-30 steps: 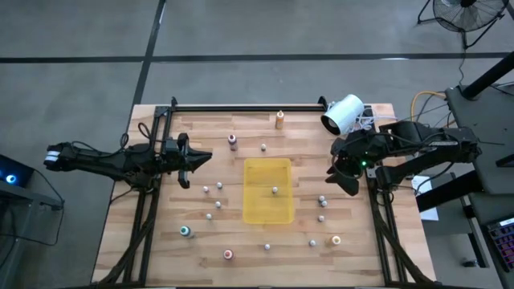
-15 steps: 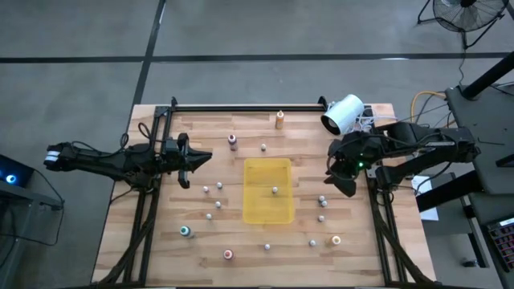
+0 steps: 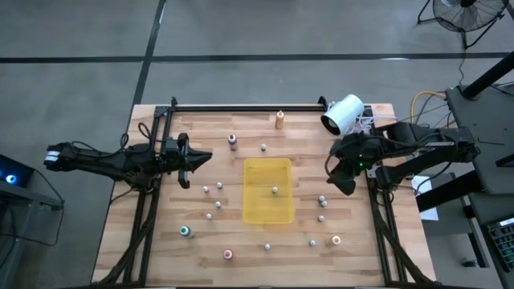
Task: Pick & Place food coloring
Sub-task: Put the top small green food coloring bottle into the yellow bin
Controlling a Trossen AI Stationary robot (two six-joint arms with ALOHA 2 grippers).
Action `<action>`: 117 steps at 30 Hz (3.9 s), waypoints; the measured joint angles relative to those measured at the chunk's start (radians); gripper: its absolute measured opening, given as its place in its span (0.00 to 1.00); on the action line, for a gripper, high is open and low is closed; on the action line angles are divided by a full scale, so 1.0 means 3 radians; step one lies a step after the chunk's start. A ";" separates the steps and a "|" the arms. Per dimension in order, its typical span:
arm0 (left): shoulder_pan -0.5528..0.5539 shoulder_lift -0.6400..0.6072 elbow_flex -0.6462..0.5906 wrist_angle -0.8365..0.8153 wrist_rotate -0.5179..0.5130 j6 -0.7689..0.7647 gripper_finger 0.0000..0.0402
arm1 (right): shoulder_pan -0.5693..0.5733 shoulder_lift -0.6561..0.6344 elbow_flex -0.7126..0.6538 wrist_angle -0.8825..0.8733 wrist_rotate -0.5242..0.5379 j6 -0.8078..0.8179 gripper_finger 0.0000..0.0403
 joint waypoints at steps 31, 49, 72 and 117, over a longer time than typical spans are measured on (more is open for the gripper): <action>0.0000 0.0000 0.0000 -0.0013 0.0001 0.0000 0.00 | 0.0334 0.0067 -0.1161 0.0703 0.0485 0.2888 0.42; 0.0000 0.0000 0.0000 -0.0016 0.0000 0.0000 0.00 | 0.0365 0.0335 -0.1243 0.0875 0.0288 0.2691 0.42; 0.0000 0.0000 0.0000 -0.0014 0.0001 0.0000 0.00 | 0.0243 0.1210 -0.0683 0.0494 0.0163 0.2015 0.41; -0.0001 0.0000 0.0000 -0.0014 0.0001 0.0000 0.00 | 0.0247 0.1344 -0.1434 0.1022 0.0149 0.1757 0.38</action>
